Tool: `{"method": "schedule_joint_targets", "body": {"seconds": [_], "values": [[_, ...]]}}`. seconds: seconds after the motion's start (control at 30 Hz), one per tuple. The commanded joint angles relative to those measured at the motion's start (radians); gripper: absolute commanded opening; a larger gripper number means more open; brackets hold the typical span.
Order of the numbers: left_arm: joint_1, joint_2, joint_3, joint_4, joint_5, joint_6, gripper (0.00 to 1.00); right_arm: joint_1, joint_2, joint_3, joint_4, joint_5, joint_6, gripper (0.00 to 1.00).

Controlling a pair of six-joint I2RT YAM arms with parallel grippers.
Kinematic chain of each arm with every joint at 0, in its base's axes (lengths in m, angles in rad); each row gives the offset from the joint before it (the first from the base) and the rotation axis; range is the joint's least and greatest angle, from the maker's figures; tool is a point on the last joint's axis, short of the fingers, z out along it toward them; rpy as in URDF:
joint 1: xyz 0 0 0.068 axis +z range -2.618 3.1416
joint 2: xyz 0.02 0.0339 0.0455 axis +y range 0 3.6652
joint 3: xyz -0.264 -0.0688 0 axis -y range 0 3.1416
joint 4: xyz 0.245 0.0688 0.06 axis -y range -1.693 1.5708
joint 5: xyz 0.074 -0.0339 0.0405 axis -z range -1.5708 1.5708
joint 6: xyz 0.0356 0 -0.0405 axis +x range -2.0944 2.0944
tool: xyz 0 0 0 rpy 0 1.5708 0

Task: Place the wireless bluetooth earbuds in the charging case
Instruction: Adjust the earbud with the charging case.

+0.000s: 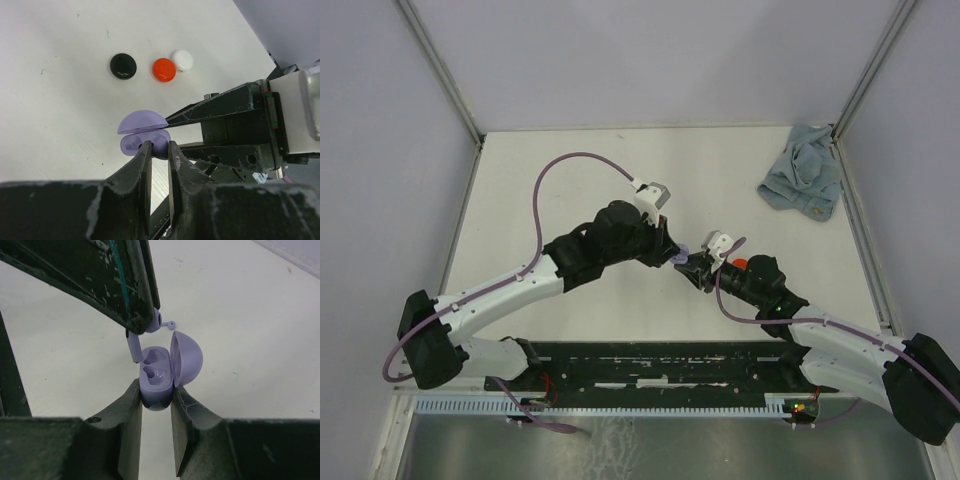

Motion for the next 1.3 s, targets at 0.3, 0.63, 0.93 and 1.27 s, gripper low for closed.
{"method": "schedule_joint_targets", "body": {"seconds": [0.3, 0.63, 0.93, 1.27], "values": [[-0.008, 0.041, 0.016, 0.057, 0.001, 0.06, 0.1, 0.003, -0.023, 0.034, 0.071, -0.011, 0.005, 0.06], [-0.015, 0.048, 0.005, 0.058, -0.021, 0.082, 0.1, 0.002, -0.023, 0.034, 0.075, -0.013, 0.008, 0.06], [-0.032, 0.062, 0.026, -0.003, -0.067, 0.116, 0.1, 0.002, -0.028, 0.032, 0.075, -0.011, 0.009, 0.06], [-0.039, 0.068, 0.021, 0.007, -0.081, 0.115, 0.1, 0.003, -0.032, 0.029, 0.08, -0.014, 0.013, 0.06]]}}
